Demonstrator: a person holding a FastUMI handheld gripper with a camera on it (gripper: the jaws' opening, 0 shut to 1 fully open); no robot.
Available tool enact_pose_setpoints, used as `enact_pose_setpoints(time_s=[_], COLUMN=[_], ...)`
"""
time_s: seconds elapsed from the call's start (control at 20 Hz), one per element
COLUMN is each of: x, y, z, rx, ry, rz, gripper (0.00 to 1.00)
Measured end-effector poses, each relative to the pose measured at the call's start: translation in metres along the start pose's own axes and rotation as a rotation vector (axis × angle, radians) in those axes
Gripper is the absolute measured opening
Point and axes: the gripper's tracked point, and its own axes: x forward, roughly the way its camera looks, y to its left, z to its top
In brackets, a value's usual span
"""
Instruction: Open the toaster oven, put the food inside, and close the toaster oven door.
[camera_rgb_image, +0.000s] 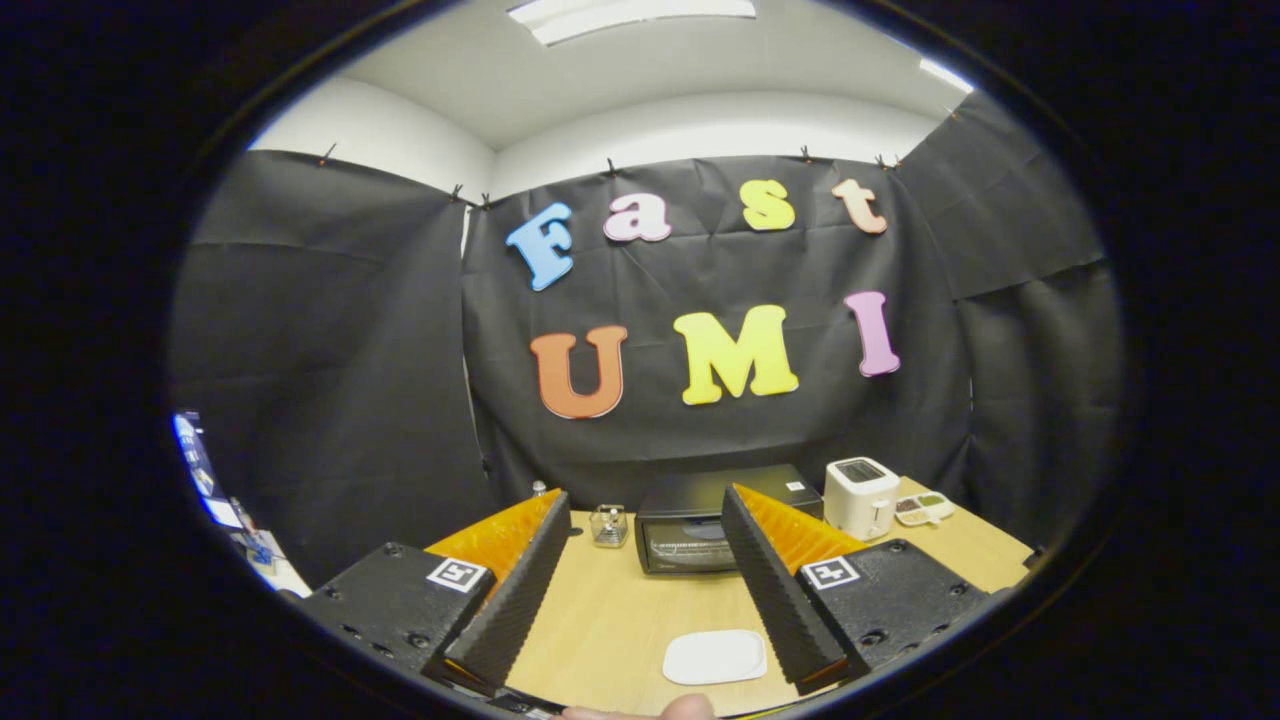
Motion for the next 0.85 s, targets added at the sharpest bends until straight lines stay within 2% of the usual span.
enact_pose_setpoints(time_s=[0.2, 0.35, 0.85], x=[0.005, 0.008, 0.006], y=[0.000, -0.010, -0.018], z=[-0.008, -0.008, -0.004], rx=[-0.001, -0.019, -0.046], ry=[0.021, 0.011, -0.021], rz=[0.013, -0.027, -0.085], gripper=[0.99, 0.99, 0.99])
